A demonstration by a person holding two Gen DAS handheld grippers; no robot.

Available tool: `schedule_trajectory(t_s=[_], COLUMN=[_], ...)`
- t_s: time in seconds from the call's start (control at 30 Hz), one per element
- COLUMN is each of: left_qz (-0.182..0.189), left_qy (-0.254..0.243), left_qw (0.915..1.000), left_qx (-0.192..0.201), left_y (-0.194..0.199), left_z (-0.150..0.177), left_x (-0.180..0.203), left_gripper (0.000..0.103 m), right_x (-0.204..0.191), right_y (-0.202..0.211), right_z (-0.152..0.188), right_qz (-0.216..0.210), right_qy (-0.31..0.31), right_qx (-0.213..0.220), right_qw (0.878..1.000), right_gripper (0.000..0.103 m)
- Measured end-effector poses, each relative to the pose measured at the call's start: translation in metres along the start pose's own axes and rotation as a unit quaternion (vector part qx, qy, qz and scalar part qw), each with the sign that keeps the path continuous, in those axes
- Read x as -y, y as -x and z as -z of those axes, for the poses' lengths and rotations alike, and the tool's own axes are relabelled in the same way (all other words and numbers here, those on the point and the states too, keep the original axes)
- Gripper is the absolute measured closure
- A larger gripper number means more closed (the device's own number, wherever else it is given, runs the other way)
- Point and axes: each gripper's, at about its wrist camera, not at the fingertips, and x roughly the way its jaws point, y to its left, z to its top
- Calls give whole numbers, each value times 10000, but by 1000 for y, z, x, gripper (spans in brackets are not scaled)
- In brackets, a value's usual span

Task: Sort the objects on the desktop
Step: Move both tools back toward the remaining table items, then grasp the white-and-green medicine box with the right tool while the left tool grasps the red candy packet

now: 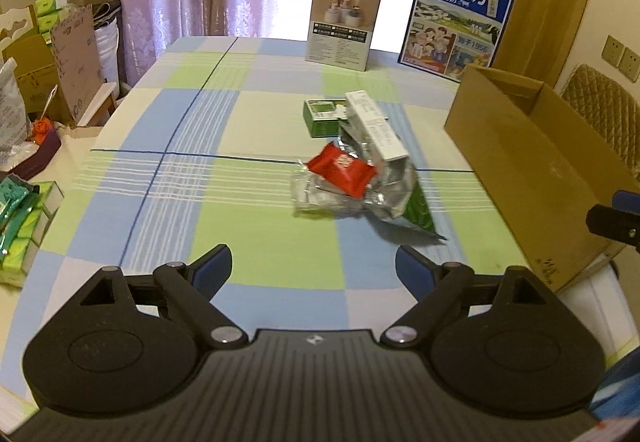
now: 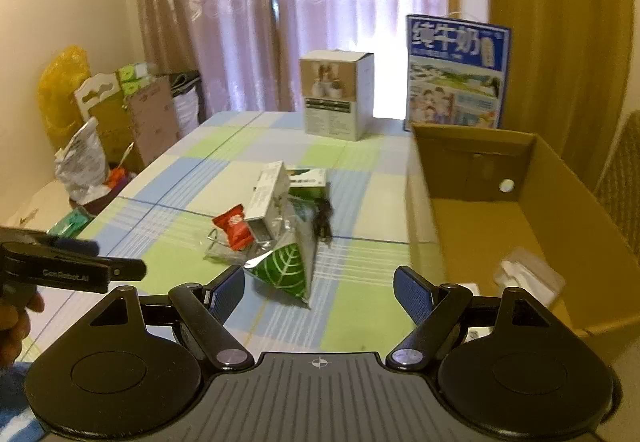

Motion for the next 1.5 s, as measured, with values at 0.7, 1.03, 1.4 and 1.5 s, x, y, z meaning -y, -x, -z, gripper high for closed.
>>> schedule_trajectory(t_s=[0.7,1.03,1.4,1.5], left_qz=[645,742,1062,1110], left_qy=[-1760,-1800,-2282,-2352], left_qw=[9823,9806,9676,9655], left_qx=[-2,220,185,128], left_y=[-97,-127,-155,-164], left_z=[-26,-44,-50,-50], left_x=[-10,-12,5,8], left_gripper=[17,18,22,24], right_x=[-34,-41,-39,-38], right_y=[-150,-197,-221,-216], right_z=[-43,-63,-62,-62], right_qz=[-469,-307,-351,-357], right_qy=[449,502,636,619], right_qx=[-575,-706,-943,-880], right_qw=[9962,9958,9929,9936], right_gripper=[38,55,74,80])
